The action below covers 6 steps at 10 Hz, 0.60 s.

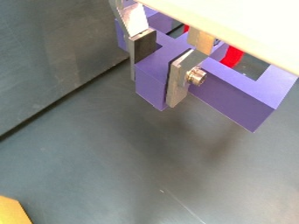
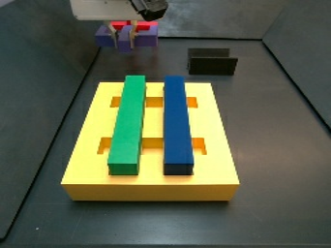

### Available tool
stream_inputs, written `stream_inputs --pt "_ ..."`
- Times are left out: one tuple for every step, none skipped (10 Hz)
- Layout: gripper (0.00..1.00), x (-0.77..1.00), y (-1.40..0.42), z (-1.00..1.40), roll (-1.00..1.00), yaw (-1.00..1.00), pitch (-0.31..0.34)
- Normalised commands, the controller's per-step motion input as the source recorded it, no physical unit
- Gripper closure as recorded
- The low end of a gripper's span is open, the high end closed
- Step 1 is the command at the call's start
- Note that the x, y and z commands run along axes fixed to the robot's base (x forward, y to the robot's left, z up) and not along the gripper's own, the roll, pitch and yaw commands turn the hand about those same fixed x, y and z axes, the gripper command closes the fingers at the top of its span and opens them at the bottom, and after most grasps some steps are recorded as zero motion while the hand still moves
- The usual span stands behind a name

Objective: Pick up the purple object. Move up. Place the purple object on the fixture. Regrasp the purple object. Move to above the board. Insert the purple object.
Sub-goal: Place the purple object on the fixture.

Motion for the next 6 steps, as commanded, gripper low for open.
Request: stream_inputs --pt "1.0 0.74 0.11 0.33 -0.8 -0.09 0.246" --pt "1.0 0.74 0.09 0.36 -0.81 -0.1 0.229" --pt "1.0 0.72 0.07 0.39 -0.81 -0.11 0.214" --pt "1.0 0.66 0.02 0.4 -0.8 -0.13 0.169" --pt "1.0 0.68 0.0 0.35 -0.94 -0.11 0.071" --pt "1.0 0.71 0.0 0.31 -0.96 -0.11 0.026"
